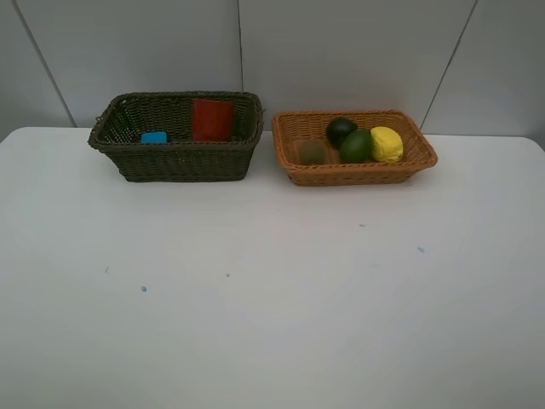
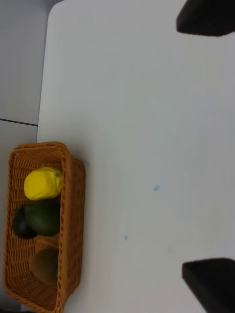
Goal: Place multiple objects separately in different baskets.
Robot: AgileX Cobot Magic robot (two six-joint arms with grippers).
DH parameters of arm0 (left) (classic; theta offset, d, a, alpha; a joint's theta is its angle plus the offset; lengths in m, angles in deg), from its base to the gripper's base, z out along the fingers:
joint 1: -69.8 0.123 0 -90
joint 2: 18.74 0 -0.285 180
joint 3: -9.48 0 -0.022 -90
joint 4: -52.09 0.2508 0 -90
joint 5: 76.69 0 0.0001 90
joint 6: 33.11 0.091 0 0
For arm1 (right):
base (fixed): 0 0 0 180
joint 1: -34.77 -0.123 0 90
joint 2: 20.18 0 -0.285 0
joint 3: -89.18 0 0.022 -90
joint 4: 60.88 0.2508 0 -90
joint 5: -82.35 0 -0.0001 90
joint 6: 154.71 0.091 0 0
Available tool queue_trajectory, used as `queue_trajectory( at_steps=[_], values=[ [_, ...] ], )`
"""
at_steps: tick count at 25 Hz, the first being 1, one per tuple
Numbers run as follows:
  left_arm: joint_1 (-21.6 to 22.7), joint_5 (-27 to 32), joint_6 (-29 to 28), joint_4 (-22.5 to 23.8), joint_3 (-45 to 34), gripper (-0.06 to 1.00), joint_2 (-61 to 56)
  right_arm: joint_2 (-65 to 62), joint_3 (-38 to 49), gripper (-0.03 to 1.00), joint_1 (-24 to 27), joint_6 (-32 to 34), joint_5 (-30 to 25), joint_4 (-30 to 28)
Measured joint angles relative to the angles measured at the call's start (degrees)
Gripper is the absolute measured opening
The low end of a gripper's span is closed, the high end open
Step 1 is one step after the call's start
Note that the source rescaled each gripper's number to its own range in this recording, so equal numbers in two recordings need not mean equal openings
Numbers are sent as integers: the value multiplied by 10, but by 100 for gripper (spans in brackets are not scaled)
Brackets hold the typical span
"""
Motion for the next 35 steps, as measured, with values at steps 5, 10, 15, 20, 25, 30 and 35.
queue_trajectory(
  at_steps=[5,10,15,20,25,30,35],
  values=[
    [0,0,1,0,0,100,0,0,0,100,0,0,0,0],
    [0,0,1,0,0,100,0,0,0,100,0,0,0,0],
    [0,0,1,0,0,100,0,0,0,100,0,0,0,0],
    [0,0,1,0,0,100,0,0,0,100,0,0,0,0],
    [0,0,1,0,0,100,0,0,0,100,0,0,0,0],
    [0,0,1,0,0,100,0,0,0,100,0,0,0,0],
    [0,0,1,0,0,100,0,0,0,100,0,0,0,0]
  ],
)
